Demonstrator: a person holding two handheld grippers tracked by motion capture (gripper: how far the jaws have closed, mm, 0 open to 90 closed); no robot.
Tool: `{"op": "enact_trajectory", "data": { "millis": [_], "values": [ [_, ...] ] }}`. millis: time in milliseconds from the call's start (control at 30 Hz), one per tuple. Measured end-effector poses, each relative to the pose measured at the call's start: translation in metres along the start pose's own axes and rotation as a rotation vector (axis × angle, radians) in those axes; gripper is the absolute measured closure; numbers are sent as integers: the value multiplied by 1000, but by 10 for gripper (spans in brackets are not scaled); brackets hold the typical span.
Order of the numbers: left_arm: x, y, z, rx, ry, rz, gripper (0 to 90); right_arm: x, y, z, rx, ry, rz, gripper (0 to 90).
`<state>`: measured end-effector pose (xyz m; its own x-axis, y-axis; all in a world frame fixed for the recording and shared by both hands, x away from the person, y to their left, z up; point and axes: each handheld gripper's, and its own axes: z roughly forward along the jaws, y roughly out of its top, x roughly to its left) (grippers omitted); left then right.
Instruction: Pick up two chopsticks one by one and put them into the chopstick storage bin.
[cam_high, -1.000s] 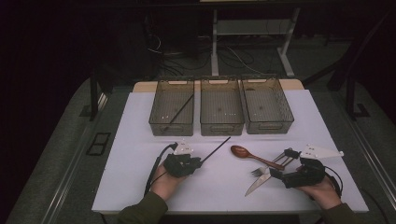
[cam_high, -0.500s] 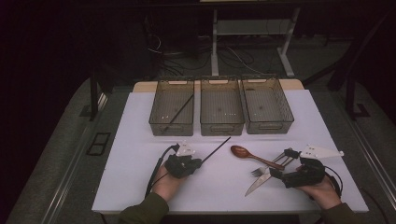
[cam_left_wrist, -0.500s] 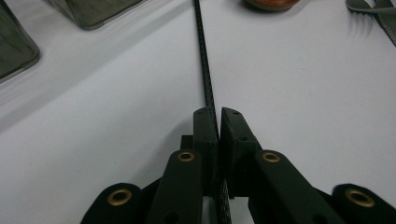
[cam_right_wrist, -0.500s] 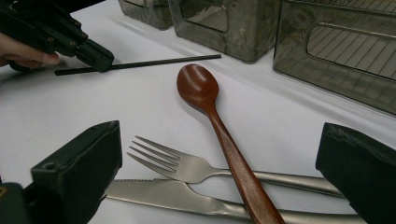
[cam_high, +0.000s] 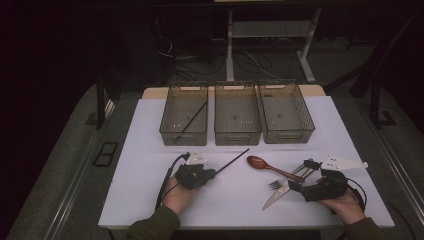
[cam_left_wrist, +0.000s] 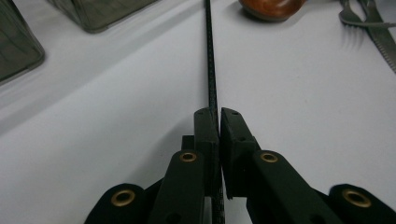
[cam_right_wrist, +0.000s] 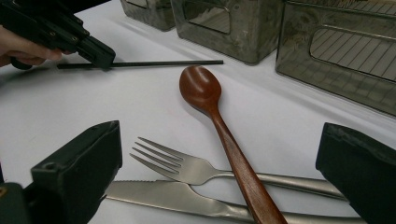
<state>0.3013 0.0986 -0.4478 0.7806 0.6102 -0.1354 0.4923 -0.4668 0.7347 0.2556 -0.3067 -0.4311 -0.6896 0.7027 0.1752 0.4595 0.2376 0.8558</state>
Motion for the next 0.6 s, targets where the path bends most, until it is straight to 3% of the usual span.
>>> {"op": "enact_trajectory", "data": {
  "millis": [600],
  "values": [
    [6, 10, -22, -35, -90, 31, 850, 2, -5, 6, 13, -3, -12, 0]
  ]
}}
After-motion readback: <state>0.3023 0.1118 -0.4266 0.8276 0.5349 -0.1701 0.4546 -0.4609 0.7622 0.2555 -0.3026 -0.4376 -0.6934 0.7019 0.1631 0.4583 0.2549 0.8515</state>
